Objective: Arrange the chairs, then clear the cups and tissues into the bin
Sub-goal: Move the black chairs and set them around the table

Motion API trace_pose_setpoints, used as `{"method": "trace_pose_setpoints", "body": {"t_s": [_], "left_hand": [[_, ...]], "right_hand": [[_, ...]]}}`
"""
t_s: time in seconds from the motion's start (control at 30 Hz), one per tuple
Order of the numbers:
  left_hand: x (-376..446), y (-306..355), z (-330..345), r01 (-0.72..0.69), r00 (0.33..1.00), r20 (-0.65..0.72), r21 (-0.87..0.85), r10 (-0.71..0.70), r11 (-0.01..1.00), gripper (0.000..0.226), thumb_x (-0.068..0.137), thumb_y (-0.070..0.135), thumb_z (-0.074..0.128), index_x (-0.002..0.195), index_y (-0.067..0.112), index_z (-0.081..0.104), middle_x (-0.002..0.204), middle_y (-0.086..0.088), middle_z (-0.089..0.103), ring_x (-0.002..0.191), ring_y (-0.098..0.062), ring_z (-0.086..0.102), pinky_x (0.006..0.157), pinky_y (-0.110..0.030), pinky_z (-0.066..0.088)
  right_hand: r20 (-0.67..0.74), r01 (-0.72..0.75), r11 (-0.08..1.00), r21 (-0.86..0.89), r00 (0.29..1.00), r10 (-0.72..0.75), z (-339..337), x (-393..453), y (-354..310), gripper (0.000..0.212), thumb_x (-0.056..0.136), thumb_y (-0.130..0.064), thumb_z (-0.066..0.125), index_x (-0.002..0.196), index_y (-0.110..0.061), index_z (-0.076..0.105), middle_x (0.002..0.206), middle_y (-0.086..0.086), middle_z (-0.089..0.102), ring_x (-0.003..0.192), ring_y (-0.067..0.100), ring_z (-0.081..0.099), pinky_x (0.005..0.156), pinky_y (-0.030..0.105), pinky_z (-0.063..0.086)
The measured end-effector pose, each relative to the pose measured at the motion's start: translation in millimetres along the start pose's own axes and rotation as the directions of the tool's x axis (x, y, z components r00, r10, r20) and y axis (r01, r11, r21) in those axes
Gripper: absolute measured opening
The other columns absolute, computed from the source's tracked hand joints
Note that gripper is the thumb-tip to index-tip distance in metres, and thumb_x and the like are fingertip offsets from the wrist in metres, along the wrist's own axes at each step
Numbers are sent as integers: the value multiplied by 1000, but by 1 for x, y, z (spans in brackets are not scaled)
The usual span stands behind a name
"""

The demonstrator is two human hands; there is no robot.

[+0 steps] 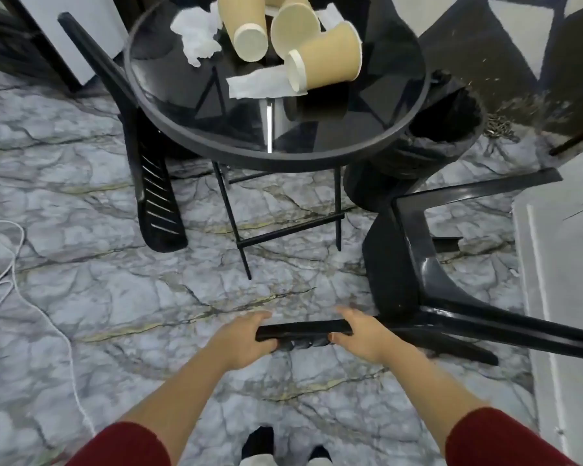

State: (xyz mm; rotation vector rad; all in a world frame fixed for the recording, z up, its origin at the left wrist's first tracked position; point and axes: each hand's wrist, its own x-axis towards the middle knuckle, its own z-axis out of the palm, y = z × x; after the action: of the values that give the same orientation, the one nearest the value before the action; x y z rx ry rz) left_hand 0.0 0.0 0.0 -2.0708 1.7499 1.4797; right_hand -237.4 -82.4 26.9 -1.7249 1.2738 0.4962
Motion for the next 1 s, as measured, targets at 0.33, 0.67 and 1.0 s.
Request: {"method": "trace_pose_setpoints", "body": {"t_s": [0.33,0.67,1.0], "left_hand": [[78,-74,90,12,980,-192,-234,-58,972,53,89,45,53,137,37,32,145,2,33,131,-19,35,108,-36,34],[99,-79,117,-210,878,-459,-625,-136,752,28,88,10,61,99,35,61,104,-5,58,86,8,57,67,-7,46],[73,-47,65,-246,840,-524,-600,-142,761,23,81,12,69,96,30,66,101,5,65,82,10,60,64,-6,47]], "right_hand": [[-6,76,995,-60,997,-77,54,99,41,68,91,-41,51,147,-23,17,151,5,28,135,24,32,107,32,31],[-132,239,954,-183,955,-265,86,140,66,45,91,-47,46,135,-42,37,139,-13,46,131,10,35,109,34,17],[-326,287,957,-45,901,-286,58,107,42,38,91,-41,50,129,-42,46,128,-15,56,123,11,43,104,33,21]]}}
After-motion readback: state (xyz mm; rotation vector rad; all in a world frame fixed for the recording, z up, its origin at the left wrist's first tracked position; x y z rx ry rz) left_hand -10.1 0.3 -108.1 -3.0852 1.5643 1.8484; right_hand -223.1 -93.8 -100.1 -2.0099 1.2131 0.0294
